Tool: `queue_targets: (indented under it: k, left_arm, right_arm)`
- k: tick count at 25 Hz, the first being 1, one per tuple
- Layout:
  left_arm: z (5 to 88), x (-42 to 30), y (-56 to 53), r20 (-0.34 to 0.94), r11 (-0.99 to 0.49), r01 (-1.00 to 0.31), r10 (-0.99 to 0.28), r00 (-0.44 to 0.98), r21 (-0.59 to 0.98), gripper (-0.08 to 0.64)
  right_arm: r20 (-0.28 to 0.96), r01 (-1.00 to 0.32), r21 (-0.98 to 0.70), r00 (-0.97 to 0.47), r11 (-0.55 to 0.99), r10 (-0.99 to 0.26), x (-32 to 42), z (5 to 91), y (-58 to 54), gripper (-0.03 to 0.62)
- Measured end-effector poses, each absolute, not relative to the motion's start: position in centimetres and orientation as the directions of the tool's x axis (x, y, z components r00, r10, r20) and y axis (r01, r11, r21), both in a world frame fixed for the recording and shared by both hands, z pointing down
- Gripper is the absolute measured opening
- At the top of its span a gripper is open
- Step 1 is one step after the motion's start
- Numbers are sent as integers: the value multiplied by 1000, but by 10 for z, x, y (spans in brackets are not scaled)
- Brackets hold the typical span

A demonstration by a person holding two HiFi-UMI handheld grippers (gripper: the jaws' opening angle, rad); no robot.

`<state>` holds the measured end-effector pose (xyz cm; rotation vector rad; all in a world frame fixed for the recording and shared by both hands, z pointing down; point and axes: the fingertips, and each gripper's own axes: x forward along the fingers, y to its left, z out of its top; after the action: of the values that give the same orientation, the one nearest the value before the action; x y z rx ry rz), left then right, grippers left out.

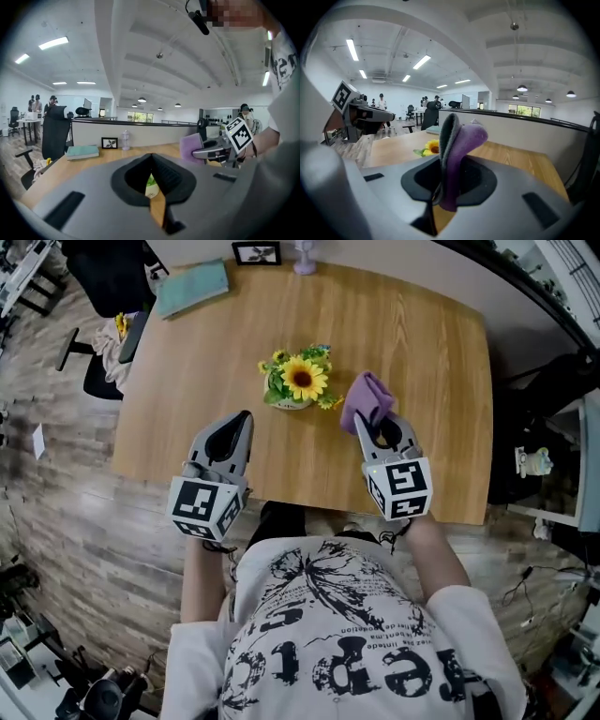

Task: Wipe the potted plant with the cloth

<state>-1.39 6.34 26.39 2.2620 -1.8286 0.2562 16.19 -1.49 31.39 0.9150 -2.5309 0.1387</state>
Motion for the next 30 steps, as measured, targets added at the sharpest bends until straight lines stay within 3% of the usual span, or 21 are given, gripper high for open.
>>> queue_targets:
  k: [7, 14, 30]
  left_arm:
    - [321, -36, 15, 375, -361, -928, -850, 370, 97, 3]
    - [380, -39, -20, 459, -473, -867, -743, 487, 153, 3]
    - [431, -33, -35, 475, -567, -795, -651, 592, 214, 3]
  right_arm:
    - [578, -738, 89, -508, 669, -638, 158, 375, -48, 72]
    - [701, -779, 65, -410, 624, -584, 149, 428, -61, 74]
    - [744, -651, -1, -507, 759, -434, 79, 474, -56, 74]
